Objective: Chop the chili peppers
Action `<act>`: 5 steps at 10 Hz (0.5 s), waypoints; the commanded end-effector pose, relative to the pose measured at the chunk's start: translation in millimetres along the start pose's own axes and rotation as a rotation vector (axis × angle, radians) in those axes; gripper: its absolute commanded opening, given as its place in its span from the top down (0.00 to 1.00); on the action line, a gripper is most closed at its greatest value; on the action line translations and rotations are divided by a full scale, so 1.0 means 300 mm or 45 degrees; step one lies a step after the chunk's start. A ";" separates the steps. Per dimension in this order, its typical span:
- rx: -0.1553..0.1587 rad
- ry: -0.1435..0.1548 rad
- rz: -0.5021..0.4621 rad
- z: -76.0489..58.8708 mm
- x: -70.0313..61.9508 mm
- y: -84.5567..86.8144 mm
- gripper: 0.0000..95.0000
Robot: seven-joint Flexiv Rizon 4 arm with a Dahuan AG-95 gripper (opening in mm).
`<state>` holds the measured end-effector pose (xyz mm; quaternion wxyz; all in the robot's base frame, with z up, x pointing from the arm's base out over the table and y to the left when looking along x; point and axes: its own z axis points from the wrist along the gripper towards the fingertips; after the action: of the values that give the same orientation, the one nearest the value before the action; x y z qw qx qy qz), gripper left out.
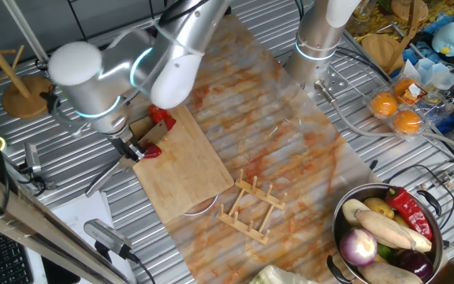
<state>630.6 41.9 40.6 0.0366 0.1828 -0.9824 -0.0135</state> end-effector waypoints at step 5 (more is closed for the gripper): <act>0.044 -0.037 -0.016 0.105 0.083 0.010 1.00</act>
<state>606.3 36.1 40.6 0.0235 0.1881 -0.9819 0.0009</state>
